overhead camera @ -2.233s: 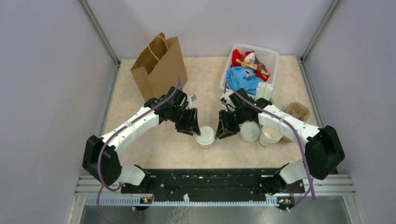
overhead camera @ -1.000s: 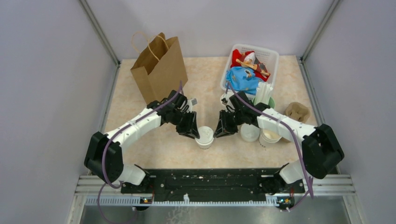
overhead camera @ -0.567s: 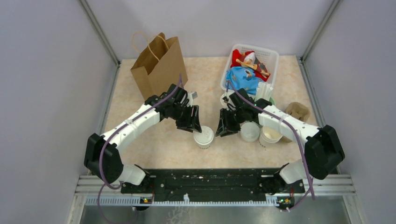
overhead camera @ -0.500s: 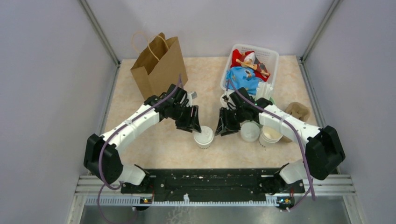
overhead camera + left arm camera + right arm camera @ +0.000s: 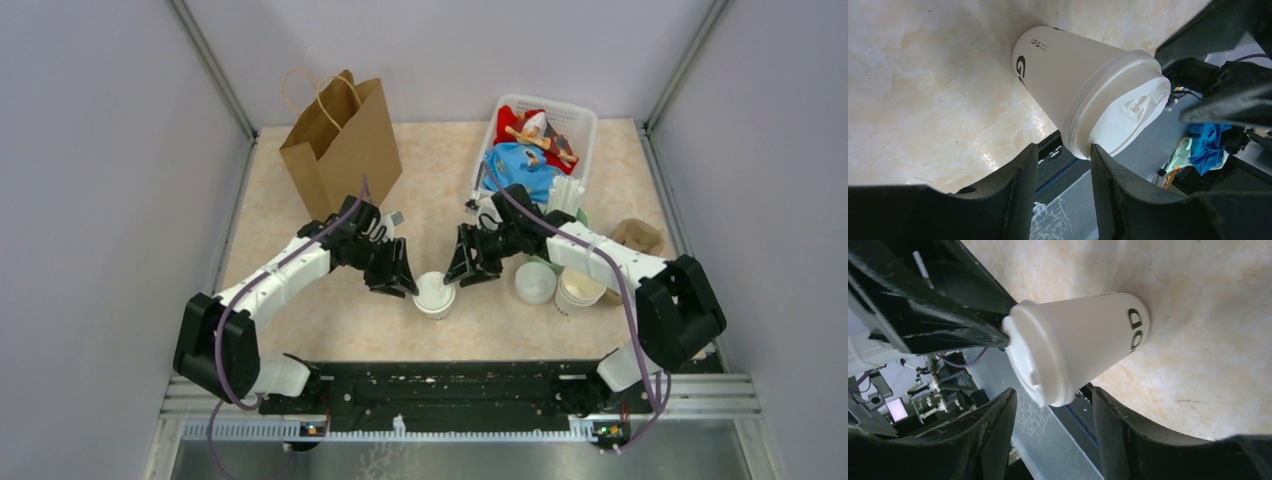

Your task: Pack the takeout coffee

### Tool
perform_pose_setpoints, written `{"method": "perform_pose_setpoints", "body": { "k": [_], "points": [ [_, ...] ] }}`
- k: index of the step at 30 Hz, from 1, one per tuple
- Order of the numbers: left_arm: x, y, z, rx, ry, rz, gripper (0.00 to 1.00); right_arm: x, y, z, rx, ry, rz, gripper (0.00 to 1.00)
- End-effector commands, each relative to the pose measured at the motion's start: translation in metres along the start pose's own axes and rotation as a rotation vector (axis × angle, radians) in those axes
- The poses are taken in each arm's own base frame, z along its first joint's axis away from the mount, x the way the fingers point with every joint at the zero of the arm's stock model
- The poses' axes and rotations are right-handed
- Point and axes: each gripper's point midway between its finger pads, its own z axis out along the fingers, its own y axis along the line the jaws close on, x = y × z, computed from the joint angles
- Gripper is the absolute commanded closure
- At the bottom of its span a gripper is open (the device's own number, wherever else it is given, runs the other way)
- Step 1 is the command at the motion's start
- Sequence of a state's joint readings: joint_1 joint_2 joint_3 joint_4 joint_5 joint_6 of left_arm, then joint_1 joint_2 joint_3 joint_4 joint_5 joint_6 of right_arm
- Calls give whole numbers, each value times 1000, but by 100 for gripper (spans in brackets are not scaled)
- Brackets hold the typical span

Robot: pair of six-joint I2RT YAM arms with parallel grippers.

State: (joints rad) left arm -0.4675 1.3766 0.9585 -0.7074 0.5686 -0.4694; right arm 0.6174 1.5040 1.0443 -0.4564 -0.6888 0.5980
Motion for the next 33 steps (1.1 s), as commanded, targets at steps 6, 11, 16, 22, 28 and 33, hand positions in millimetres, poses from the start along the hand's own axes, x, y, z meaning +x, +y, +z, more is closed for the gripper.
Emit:
{"method": "perform_pose_setpoints", "body": {
  "k": [6, 11, 16, 22, 28, 33],
  "points": [
    [10, 20, 15, -7, 1, 1, 58, 8, -43, 19, -16, 25, 21, 55],
    [21, 31, 24, -15, 33, -16, 60, 17, -64, 28, 37, 47, 56, 59],
    [-2, 6, 7, 35, -49, 59, 57, 10, -39, 11, 0, 17, 38, 59],
    [-20, -10, 15, 127, -54, 125, 53, 16, -21, 5, -46, 9, 93, 57],
    [-50, -20, 20, 135, -65, 186, 55, 21, -12, 5, -97, -47, 191, 56],
    [-65, -32, 17, 149, -83, 210, 53, 26, -9, 8, -84, -43, 204, 55]
  ]
}}
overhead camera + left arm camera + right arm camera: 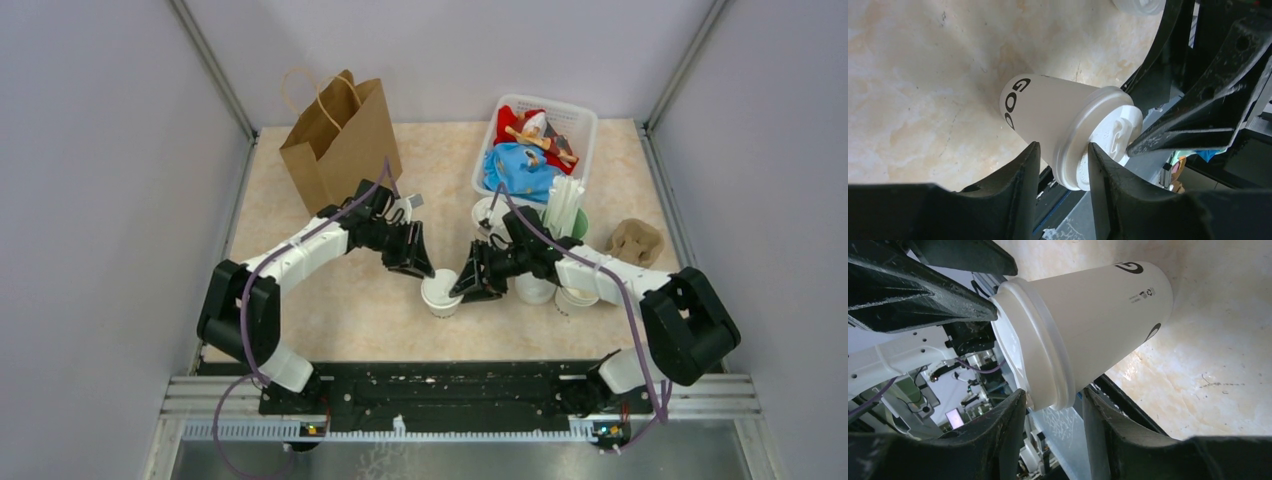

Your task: Pack the takeout coffee

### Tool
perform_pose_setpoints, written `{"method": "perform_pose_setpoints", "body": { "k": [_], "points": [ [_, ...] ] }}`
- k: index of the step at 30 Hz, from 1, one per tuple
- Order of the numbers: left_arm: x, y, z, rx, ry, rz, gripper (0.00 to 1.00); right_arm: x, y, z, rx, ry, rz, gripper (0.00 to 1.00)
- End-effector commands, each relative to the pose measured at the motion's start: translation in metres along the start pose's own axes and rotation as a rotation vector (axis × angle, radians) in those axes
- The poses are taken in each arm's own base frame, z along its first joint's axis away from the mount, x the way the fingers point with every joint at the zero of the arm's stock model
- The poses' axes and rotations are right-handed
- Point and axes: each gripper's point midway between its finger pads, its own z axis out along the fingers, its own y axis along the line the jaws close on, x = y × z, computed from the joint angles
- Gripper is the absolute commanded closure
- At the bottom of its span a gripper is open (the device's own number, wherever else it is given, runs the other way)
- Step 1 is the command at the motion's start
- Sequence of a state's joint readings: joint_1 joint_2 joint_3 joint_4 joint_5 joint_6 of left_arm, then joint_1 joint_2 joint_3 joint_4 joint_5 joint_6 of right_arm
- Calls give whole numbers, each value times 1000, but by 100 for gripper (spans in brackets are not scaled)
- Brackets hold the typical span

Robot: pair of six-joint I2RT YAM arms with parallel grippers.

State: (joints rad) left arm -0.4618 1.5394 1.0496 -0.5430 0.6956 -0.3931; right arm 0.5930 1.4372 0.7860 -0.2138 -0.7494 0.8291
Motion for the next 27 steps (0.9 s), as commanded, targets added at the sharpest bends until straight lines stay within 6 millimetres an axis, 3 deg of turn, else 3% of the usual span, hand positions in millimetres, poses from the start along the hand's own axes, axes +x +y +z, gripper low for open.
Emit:
{"method": "perform_pose_setpoints", "body": {
  "k": [1, 6, 8, 11, 14, 17, 27],
  "points": [
    [-27, -7, -5, -12, -65, 92, 49, 0, 15, -1, -21, -30, -13, 53],
    [-35, -7, -34, -142, -112, 133, 26, -4, 17, -16, 22, -25, -79, 33],
    [-30, -10, -45, -162, -125, 131, 16, -14, 14, -25, 23, -34, -93, 27],
    [-15, -22, -51, -107, -121, 81, 10, -29, 11, -35, -18, -22, -108, 24],
    [8, -35, -44, 14, -72, 2, 11, -39, 16, -32, -51, 29, -159, 26],
    [22, -36, -38, 75, -63, -39, 19, -48, 19, -27, -62, 45, -183, 30],
    [37, -14, -17, 64, 16, -88, 34, -54, 6, -11, -70, 69, -157, 47]
  ]
}}
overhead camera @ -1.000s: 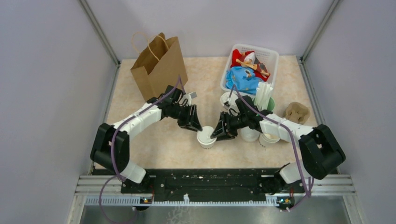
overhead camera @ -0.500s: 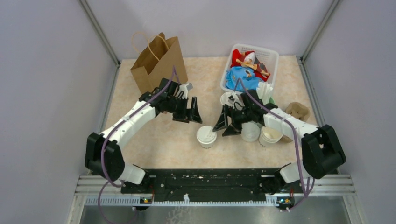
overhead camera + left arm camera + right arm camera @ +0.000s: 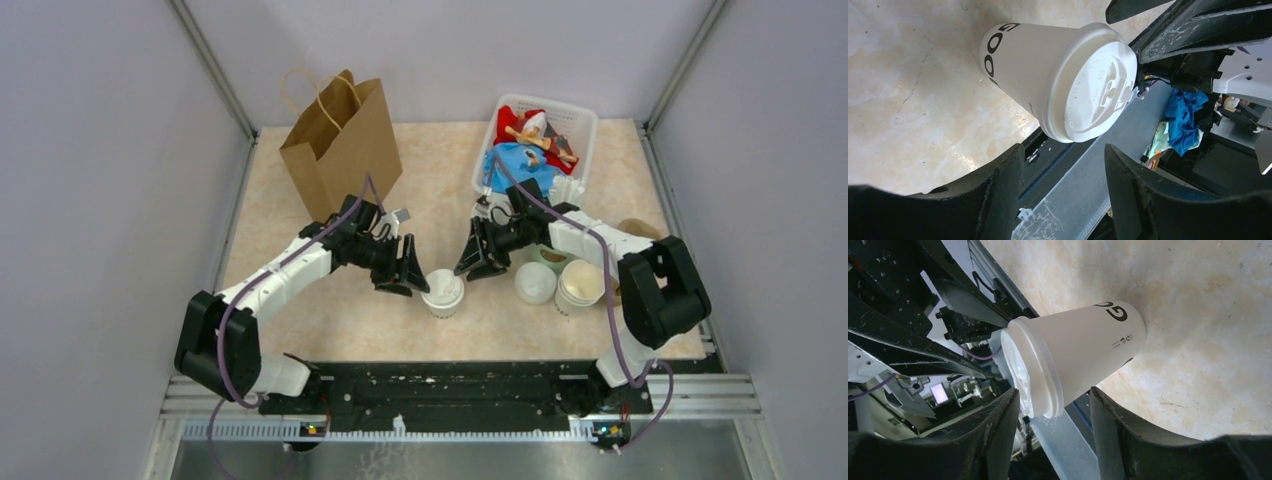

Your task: Pack the takeout coffee

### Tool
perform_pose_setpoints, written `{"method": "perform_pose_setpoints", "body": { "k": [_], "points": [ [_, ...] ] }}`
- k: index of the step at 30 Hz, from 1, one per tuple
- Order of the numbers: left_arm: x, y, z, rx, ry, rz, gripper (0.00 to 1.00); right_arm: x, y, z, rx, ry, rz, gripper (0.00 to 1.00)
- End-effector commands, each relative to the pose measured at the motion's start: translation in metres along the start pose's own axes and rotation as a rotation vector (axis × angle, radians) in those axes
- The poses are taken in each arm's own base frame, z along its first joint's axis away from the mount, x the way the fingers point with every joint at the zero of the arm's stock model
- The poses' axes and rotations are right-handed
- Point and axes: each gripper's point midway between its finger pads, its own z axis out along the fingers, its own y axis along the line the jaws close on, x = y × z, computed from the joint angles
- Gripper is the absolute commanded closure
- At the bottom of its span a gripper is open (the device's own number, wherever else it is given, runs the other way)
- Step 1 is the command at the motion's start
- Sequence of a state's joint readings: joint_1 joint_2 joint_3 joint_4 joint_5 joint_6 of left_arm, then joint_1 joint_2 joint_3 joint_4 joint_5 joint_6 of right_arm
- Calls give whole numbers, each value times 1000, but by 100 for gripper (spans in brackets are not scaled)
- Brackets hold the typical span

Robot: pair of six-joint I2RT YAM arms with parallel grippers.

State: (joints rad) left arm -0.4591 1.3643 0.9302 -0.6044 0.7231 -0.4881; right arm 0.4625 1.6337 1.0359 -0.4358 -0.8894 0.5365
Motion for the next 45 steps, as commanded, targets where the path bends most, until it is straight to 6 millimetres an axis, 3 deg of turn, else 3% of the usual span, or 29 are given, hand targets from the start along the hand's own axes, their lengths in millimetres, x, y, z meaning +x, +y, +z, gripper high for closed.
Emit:
{"method": "perform_pose_setpoints", "body": {
  "k": [1, 7, 13, 16, 19, 21, 27, 30, 36, 42, 45],
  "points": [
    [-1, 1, 8, 33, 9, 5, 36, -8, 7, 3, -41, 0, -60, 48],
    [2, 25, 21, -32, 24, -10, 45, -2, -10, 10, -21, -2, -38, 51],
    [28, 65, 34, -135, 74, -40, 50, 12, -40, 19, 42, -14, 3, 53],
    [31, 74, 33, -174, 76, -27, 51, 14, -52, 20, 86, -22, 18, 53],
    [26, 80, 28, -228, 79, 0, 52, 12, -51, 17, 108, -33, 7, 53],
    [18, 70, 23, -218, 64, 28, 50, 8, -42, 13, 103, -34, -5, 53],
    [-14, 5, 3, -47, -25, 76, 42, -3, 8, 0, -15, -36, -46, 47],
    [-17, -1, 3, -20, -32, 63, 42, -3, 17, 4, -27, -27, -67, 41],
    [-3, 24, 15, -68, 6, 32, 47, -5, -8, 18, 19, -40, -29, 43],
    [25, 64, 27, -163, 64, -15, 53, 16, -52, 32, 83, -27, 40, 55],
    [28, 72, 28, -192, 69, -13, 54, 25, -66, 33, 109, -21, 72, 57]
  ]
}}
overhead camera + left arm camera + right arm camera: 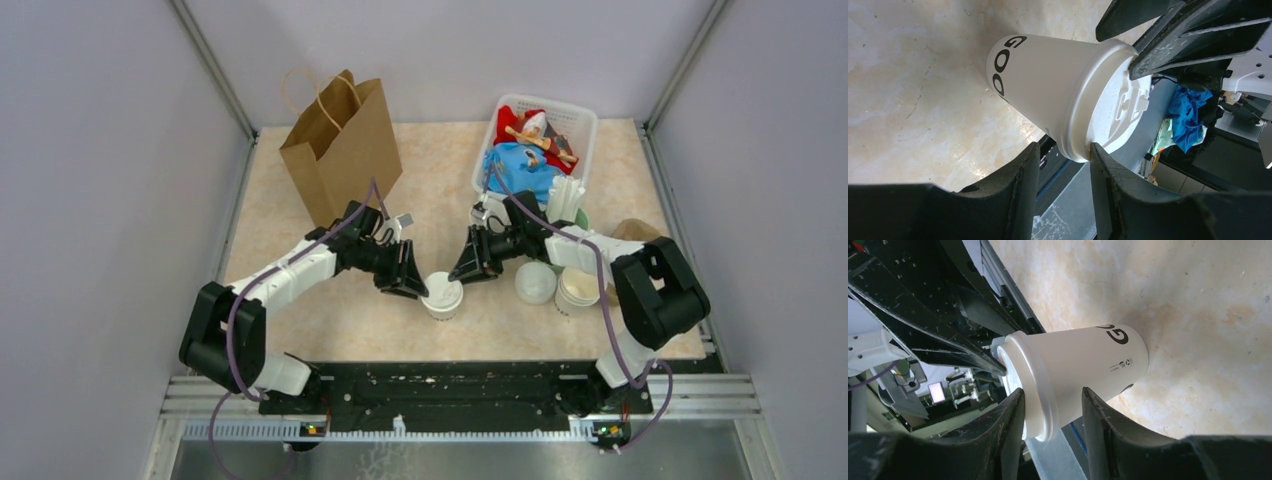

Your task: Pack the takeout coffee

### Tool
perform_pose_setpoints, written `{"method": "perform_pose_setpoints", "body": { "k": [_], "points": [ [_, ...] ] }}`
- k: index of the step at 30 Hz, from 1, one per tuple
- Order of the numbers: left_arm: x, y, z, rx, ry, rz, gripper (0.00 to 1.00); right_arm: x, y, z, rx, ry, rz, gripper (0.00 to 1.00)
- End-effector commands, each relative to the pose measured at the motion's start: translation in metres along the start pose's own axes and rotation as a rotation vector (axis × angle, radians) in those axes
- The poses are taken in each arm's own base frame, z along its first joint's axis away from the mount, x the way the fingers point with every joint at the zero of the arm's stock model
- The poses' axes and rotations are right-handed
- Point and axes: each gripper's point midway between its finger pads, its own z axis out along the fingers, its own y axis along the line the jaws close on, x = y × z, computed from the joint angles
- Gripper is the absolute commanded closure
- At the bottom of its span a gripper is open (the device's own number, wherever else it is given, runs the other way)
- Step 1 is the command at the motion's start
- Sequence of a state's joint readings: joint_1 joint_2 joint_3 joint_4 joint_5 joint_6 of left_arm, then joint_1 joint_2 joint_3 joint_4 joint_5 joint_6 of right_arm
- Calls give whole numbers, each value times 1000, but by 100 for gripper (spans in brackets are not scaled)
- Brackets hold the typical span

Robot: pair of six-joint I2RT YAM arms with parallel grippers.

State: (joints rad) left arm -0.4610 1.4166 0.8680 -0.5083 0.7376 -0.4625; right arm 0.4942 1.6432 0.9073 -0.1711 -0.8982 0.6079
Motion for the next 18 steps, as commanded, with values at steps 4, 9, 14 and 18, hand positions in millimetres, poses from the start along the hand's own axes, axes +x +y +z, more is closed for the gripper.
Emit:
{"method": "perform_pose_setpoints", "body": {
  "k": [4, 9, 14, 18],
  "points": [
    [8, 38, 1, -186, 16, 7, 54, 13, -40, -2, 179, -2, 72, 57],
    [-25, -7, -17, -102, -66, 72, 48, -14, 5, -22, 174, -29, -15, 44],
    [-35, -18, -24, -93, -95, 87, 44, -19, 26, -29, 149, -41, -49, 31],
    [-21, -5, -13, -90, -48, 47, 45, -8, 14, -21, 130, -26, -19, 35]
  ]
}}
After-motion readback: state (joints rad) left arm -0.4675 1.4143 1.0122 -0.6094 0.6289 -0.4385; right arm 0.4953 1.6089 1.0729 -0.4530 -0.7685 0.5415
